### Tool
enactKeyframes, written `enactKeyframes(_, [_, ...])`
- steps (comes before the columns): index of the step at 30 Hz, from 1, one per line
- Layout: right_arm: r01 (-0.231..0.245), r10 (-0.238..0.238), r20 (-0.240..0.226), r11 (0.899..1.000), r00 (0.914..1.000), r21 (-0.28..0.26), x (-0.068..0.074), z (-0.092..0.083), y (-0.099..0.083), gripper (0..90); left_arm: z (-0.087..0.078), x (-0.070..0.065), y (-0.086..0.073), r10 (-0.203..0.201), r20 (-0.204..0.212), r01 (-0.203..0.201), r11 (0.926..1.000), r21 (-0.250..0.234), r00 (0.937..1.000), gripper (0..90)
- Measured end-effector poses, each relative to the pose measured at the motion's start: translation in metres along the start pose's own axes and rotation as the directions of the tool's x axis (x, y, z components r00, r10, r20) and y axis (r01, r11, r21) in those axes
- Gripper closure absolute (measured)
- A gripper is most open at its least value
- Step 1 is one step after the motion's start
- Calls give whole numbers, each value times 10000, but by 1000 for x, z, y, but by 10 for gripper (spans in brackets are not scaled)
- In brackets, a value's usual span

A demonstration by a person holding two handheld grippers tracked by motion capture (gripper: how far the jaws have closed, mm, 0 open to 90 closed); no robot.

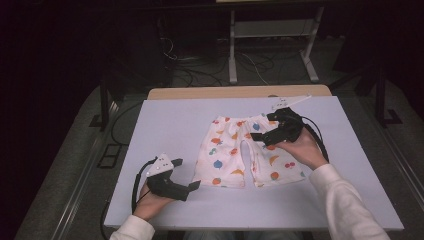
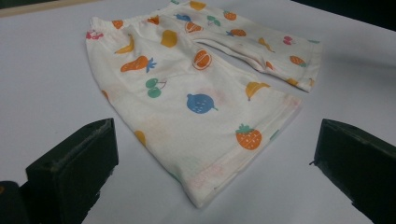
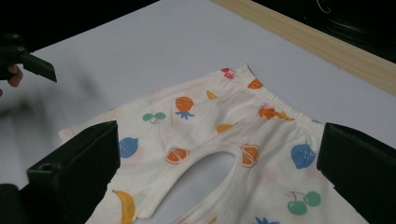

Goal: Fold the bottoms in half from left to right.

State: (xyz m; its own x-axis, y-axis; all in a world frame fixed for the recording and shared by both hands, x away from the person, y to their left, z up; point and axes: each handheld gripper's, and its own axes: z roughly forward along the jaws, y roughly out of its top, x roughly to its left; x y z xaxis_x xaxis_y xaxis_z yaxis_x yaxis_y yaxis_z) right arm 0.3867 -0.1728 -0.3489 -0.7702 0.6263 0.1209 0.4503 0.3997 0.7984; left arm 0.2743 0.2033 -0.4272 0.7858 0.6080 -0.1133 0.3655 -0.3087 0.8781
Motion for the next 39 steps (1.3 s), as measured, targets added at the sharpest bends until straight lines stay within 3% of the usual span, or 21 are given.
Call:
enactKeyframes(16, [391, -387, -213, 9991, 9990, 167, 6, 28, 21, 0, -1, 0, 0, -53, 51, 54, 9999, -97, 10000, 0])
enactKeyframes(39, [30, -30, -60, 9999, 10000, 112, -15, 65, 41, 0, -2, 0, 1, -115, 133, 118, 9996, -237, 9998, 0])
